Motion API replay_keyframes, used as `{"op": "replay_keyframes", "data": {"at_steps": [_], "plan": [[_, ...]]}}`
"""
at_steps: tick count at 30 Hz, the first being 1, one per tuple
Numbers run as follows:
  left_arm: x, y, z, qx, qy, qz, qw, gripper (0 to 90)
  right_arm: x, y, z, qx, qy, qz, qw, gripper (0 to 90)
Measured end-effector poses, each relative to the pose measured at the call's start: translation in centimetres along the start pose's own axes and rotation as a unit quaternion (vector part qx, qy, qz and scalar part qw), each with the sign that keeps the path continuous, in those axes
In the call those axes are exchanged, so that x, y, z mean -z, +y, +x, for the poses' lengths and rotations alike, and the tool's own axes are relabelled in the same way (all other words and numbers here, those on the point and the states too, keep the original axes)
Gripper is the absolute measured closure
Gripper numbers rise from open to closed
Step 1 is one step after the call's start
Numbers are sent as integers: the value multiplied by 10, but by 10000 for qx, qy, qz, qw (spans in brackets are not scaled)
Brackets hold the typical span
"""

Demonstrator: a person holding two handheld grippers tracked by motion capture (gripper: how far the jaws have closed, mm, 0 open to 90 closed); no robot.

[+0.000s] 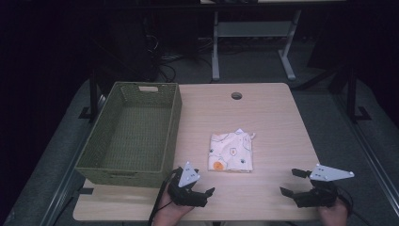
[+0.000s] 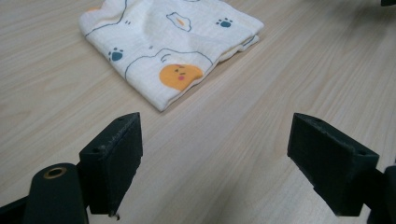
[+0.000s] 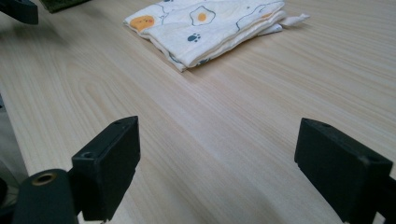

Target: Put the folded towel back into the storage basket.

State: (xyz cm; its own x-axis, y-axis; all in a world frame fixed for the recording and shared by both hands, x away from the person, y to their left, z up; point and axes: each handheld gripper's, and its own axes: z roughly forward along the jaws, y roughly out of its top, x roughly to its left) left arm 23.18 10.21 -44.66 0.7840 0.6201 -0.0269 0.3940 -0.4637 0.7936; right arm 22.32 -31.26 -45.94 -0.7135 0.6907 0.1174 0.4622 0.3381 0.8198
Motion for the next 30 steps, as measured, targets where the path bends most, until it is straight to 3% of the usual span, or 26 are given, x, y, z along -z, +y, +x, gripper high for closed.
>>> {"op": "replay_keyframes", "data": {"at_steps": [11, 12, 30], "plan": [[-5, 19, 2, -151, -97, 50, 9998, 191, 1, -1, 0, -28, -97, -12, 9999, 136], [-5, 23, 3, -234, -71, 101, 9997, 192, 1, -1, -1, -57, -99, -12, 9999, 136], [-18, 53, 6, -351, -201, 393, 9984, 191, 0, 0, 3, 8, -160, 16, 9999, 136]]}}
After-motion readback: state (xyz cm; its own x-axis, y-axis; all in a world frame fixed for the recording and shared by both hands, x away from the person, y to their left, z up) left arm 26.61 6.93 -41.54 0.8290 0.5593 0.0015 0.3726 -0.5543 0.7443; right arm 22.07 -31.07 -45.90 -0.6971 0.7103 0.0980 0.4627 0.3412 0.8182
